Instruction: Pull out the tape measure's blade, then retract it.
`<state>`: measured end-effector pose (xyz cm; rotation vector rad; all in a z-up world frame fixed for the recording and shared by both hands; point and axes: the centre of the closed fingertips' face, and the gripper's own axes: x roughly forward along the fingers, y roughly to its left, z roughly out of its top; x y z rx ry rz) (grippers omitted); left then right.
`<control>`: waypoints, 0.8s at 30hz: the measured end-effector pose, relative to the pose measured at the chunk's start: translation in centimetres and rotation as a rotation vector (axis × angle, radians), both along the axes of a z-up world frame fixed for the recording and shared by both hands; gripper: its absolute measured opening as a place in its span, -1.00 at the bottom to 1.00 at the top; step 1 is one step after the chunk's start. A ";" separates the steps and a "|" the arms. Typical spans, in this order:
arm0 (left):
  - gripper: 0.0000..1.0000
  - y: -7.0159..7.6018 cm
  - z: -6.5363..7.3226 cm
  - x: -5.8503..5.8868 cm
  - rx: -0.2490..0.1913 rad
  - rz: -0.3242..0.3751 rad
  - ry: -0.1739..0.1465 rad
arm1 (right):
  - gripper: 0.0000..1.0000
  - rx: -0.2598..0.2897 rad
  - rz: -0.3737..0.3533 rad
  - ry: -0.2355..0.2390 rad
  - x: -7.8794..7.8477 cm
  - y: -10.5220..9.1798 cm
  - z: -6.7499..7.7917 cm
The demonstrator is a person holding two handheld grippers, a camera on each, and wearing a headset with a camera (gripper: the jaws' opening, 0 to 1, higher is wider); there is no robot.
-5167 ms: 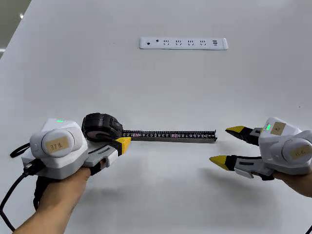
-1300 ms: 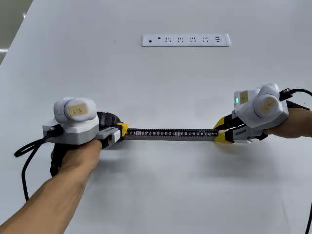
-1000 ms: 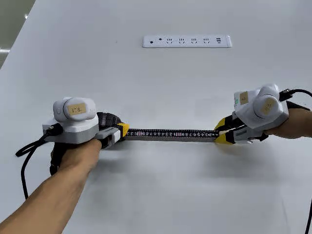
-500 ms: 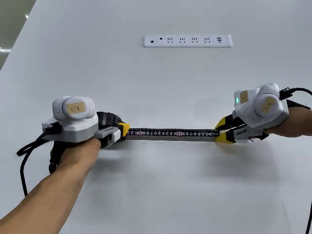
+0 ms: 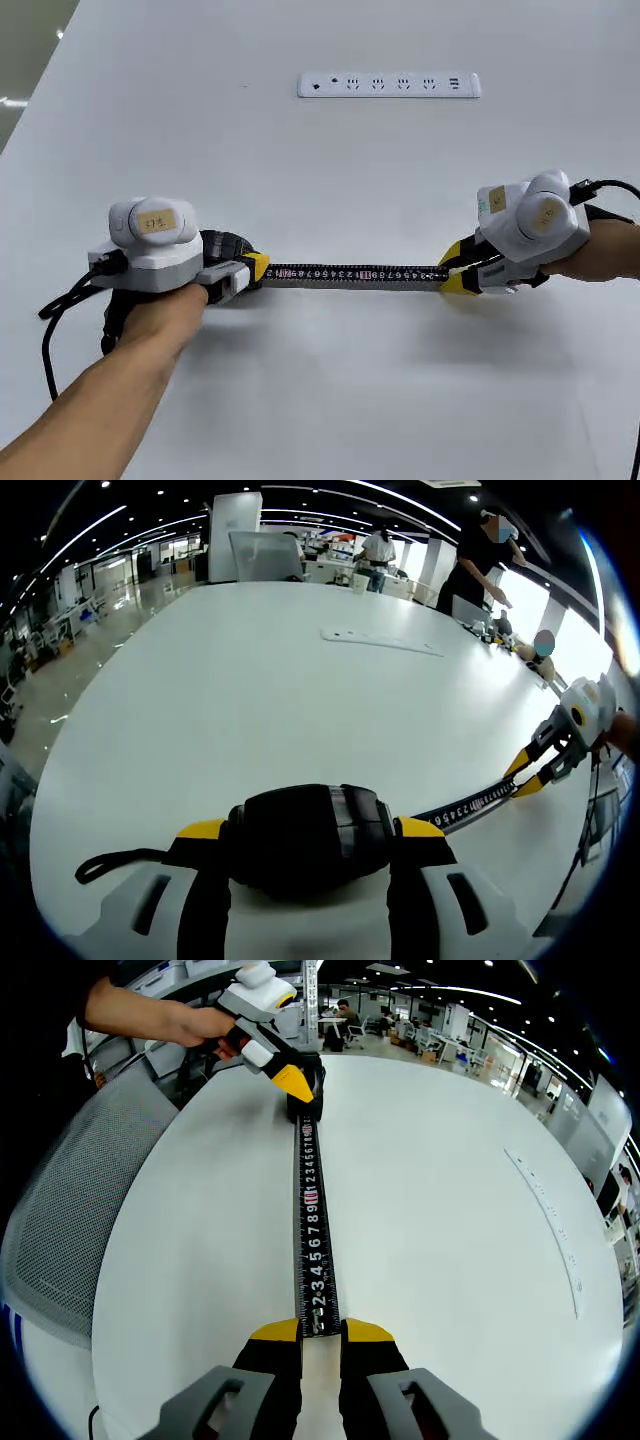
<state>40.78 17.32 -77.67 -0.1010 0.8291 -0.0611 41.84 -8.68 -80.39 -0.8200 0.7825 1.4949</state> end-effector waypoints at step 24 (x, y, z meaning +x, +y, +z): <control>0.17 0.0 0.0 0.0 -0.006 -0.006 0.006 | -0.81 0.010 0.009 0.012 -0.3 1.9 -0.1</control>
